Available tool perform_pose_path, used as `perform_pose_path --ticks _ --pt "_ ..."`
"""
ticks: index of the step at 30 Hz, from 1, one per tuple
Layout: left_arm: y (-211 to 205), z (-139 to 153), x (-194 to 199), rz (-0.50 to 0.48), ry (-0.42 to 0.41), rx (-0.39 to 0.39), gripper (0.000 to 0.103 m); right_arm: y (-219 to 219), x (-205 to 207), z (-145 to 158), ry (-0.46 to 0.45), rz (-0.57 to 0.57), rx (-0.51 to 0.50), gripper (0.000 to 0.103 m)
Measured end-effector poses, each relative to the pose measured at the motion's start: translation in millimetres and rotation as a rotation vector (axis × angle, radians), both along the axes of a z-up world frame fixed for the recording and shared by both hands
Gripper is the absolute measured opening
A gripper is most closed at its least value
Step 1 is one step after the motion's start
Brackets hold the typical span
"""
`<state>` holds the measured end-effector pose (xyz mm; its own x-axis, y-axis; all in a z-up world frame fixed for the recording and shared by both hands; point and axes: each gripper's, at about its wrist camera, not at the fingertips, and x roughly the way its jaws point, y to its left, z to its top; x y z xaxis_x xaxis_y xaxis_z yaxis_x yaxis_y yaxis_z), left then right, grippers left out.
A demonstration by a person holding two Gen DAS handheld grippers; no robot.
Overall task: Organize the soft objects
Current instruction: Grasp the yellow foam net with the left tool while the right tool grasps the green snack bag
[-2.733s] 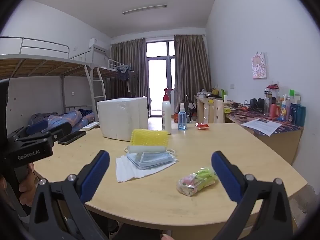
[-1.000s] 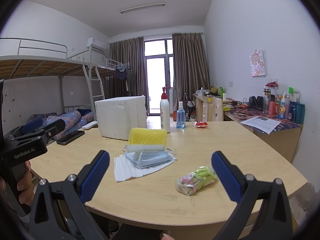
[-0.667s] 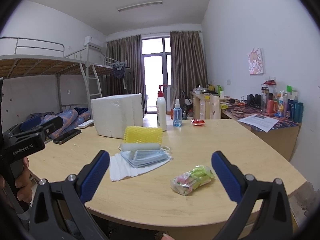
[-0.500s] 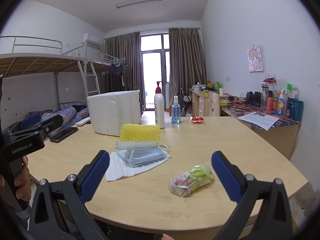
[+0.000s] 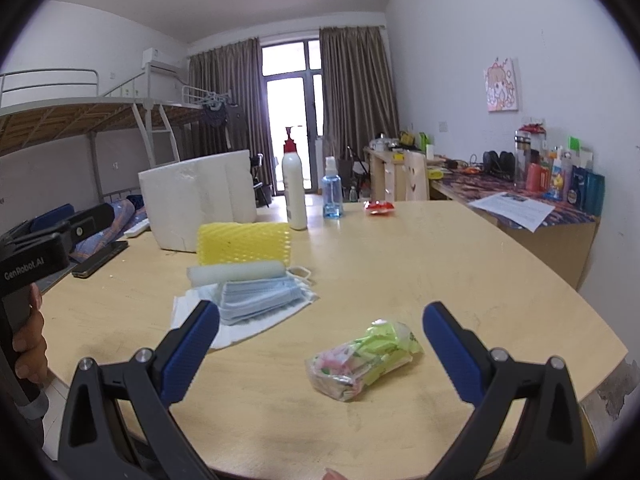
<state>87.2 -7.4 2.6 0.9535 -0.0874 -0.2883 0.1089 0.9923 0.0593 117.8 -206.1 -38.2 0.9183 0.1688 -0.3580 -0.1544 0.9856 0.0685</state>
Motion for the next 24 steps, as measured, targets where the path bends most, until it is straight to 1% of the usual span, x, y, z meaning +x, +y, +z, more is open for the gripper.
perform_pose_path --ticks 6,10,13,17,19,20,22,24 --pt "-8.3 -3.2 29.4 -0.060 0.075 -0.007 0.100 -5.8 12.3 -6.1 0.044 -0.021 0.006 0.103" --pt "-17.5 -5.6 43.8 -0.059 0.092 0.021 0.100 -7.7 18.0 -12.4 0.074 -0.028 0.008 0.103" --pt "-22.3 -6.4 55.1 -0.087 0.123 0.013 0.100 -9.5 23.9 -16.6 0.098 -0.032 0.018 0.103" --pt "-30.8 -10.6 72.3 -0.109 0.151 0.032 0.100 -18.2 31.3 -22.8 0.127 -0.043 0.026 0.103" --pt "-31.6 -13.5 81.0 -0.111 0.181 0.018 0.100 -21.8 33.8 -25.0 0.135 -0.046 0.031 0.103" --pt "-31.3 -16.4 87.8 -0.116 0.210 0.001 0.100 -22.5 34.4 -26.4 0.140 -0.052 0.028 0.103" --pt "-31.6 -19.7 94.6 -0.129 0.243 -0.012 0.097 -25.4 36.2 -28.9 0.149 -0.063 0.029 0.103" --pt "-34.8 -22.8 97.4 -0.136 0.253 0.002 0.097 -28.5 38.6 -31.6 0.164 -0.063 0.038 0.103"
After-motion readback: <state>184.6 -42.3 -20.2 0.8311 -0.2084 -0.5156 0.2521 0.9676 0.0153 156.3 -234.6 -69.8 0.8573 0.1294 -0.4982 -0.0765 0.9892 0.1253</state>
